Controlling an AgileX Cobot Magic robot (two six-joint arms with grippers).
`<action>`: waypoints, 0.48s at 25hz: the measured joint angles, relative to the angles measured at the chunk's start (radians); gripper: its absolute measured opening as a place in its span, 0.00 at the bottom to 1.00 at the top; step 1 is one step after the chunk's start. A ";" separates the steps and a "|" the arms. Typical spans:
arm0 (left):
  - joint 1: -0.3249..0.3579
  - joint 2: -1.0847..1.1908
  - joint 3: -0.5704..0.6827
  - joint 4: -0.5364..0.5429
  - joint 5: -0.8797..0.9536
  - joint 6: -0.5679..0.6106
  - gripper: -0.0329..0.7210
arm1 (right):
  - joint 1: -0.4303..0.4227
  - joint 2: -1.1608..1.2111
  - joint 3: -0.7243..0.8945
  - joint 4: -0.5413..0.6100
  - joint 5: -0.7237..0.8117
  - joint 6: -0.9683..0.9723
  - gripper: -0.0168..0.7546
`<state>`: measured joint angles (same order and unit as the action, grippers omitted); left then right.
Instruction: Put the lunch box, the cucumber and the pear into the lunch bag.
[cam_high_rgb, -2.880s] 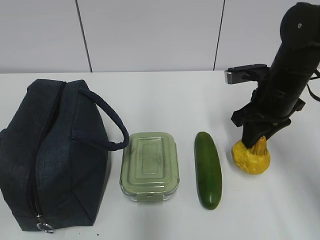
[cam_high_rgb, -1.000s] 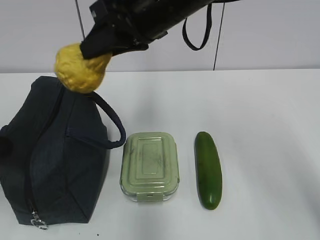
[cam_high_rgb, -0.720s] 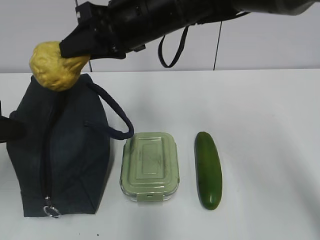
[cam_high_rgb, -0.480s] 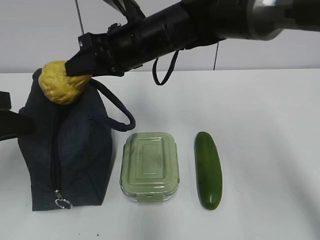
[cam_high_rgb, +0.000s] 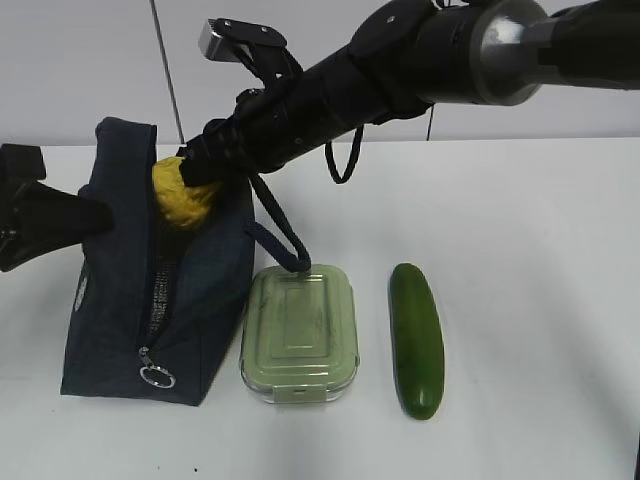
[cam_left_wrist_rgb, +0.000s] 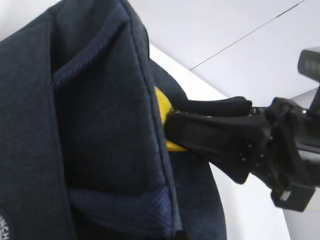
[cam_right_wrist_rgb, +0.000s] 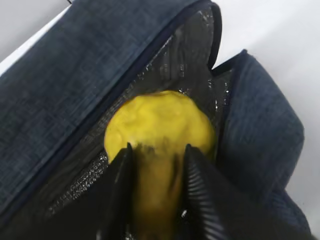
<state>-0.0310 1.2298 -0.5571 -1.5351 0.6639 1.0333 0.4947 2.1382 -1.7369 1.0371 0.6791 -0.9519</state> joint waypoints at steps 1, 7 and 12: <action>0.000 0.001 0.000 -0.016 0.002 0.014 0.03 | 0.000 0.000 0.000 -0.007 0.000 0.002 0.36; 0.000 0.012 0.000 -0.036 0.002 0.031 0.03 | 0.000 0.000 0.000 -0.005 0.002 0.004 0.56; 0.000 0.051 0.000 -0.042 0.007 0.033 0.03 | -0.002 0.000 -0.042 -0.010 0.071 0.006 0.63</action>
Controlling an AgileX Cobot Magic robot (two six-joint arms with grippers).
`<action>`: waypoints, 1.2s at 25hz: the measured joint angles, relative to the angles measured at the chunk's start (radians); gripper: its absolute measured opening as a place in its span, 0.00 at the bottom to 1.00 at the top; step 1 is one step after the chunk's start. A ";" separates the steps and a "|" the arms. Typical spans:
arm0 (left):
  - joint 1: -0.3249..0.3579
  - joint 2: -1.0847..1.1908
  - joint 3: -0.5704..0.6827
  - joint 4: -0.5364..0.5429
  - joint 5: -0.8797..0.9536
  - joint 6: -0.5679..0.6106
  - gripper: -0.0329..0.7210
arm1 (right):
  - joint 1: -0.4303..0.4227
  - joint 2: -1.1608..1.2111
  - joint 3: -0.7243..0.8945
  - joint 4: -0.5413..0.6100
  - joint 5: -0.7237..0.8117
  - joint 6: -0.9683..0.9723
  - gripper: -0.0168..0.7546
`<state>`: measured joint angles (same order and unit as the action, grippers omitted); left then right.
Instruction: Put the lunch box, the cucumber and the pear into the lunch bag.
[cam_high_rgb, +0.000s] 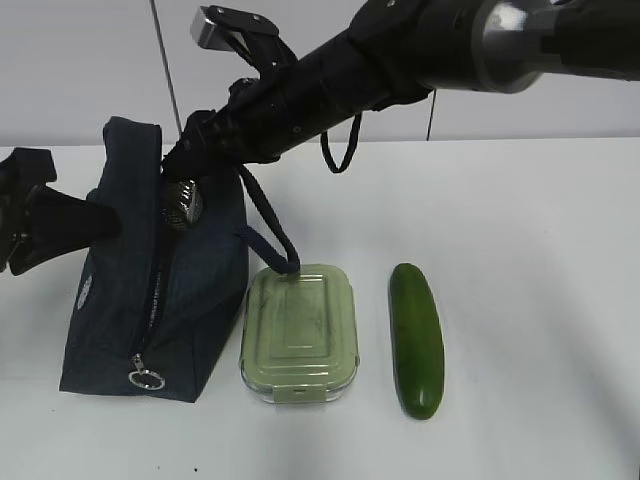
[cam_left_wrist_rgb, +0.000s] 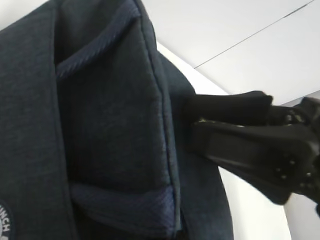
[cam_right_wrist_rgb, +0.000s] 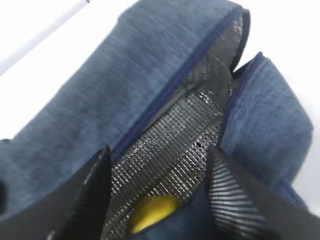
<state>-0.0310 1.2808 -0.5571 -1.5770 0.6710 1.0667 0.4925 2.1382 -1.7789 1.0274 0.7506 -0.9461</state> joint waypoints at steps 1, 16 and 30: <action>0.000 0.005 0.000 0.000 0.000 0.000 0.03 | -0.005 -0.004 -0.010 -0.016 0.012 0.008 0.63; 0.000 0.146 -0.002 -0.173 0.051 0.001 0.02 | -0.057 -0.180 -0.034 -0.869 0.318 0.745 0.63; 0.000 0.268 -0.045 -0.173 0.221 0.019 0.02 | -0.057 -0.180 0.092 -0.970 0.473 0.891 0.63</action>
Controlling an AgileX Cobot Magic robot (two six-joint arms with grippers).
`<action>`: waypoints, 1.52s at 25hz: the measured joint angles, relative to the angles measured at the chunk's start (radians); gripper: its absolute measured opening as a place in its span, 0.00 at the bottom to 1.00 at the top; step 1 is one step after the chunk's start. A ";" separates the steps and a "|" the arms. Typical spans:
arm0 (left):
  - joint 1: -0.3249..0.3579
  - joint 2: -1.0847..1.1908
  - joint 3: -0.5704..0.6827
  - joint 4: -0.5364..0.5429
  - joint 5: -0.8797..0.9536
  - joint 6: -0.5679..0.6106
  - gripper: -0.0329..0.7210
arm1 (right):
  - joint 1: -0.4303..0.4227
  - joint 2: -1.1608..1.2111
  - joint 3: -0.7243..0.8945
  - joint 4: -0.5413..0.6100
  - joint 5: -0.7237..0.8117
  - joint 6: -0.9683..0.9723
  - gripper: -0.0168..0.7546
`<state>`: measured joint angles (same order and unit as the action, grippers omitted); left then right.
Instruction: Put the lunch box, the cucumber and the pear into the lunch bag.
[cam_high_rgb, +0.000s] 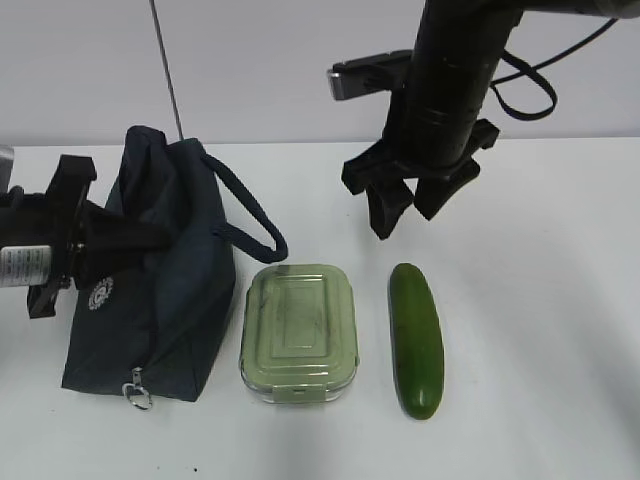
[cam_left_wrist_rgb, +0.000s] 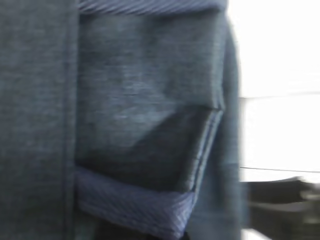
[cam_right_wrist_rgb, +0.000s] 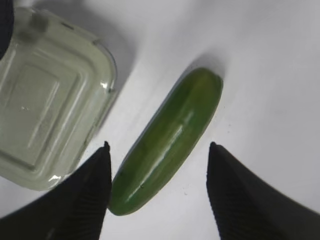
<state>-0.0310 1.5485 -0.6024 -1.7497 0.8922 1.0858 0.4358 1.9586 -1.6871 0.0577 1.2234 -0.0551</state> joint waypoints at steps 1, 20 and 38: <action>0.000 0.002 -0.015 0.000 0.017 0.002 0.02 | 0.000 0.000 0.019 0.000 0.000 0.002 0.63; 0.000 0.005 -0.084 0.013 0.145 0.006 0.02 | 0.000 0.087 0.247 0.008 -0.216 0.074 0.81; 0.004 0.005 -0.084 0.148 0.204 0.008 0.02 | 0.000 0.176 0.224 -0.051 -0.224 0.135 0.57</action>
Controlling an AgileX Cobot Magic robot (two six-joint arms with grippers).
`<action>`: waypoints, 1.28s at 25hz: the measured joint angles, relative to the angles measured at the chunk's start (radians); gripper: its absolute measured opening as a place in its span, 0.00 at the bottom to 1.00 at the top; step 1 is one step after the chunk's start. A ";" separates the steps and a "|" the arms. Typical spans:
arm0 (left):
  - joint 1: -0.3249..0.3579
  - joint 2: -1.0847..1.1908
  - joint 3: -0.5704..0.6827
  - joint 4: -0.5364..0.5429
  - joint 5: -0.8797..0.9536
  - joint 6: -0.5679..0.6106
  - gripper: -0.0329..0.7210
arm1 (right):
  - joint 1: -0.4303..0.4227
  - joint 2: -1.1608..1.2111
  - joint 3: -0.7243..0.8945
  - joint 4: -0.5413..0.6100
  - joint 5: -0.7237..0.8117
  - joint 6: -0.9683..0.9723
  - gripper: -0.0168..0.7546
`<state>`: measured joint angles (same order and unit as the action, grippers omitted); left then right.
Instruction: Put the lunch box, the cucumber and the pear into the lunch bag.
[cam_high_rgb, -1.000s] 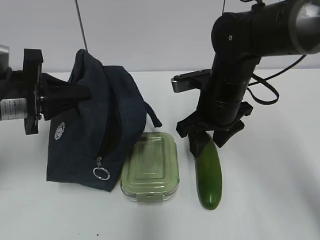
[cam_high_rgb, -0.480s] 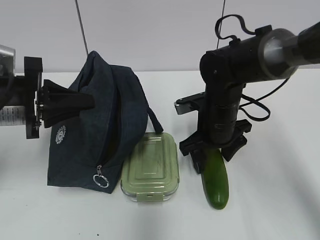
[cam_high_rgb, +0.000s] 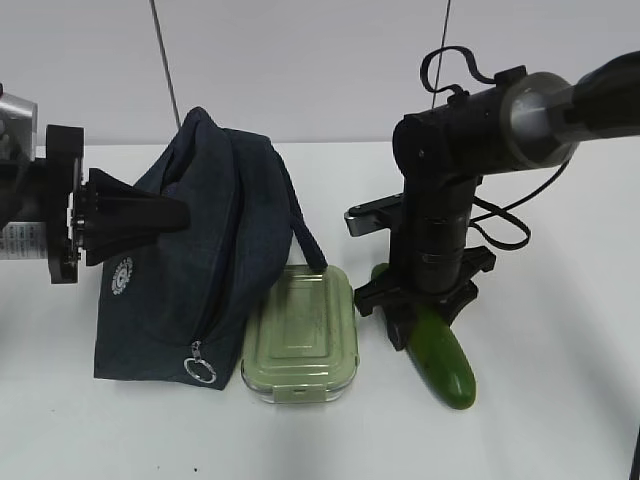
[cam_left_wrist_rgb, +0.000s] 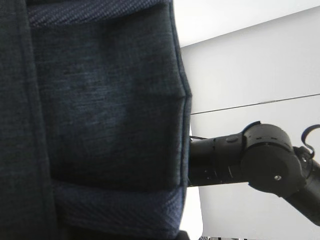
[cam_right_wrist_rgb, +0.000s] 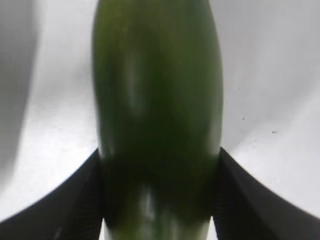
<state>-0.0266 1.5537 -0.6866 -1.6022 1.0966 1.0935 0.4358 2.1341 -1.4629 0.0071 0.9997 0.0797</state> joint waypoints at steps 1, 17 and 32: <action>0.005 0.000 0.000 0.001 0.000 0.000 0.02 | 0.000 0.000 -0.013 0.000 0.009 -0.007 0.57; 0.057 0.000 0.000 0.010 0.008 0.000 0.02 | 0.012 -0.257 -0.232 0.026 0.020 -0.073 0.57; 0.057 0.000 0.000 0.010 0.035 0.000 0.02 | 0.024 -0.128 -0.272 0.884 -0.146 -0.536 0.57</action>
<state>0.0302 1.5537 -0.6866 -1.5927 1.1316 1.0935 0.4600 2.0065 -1.7347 0.8914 0.8540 -0.4564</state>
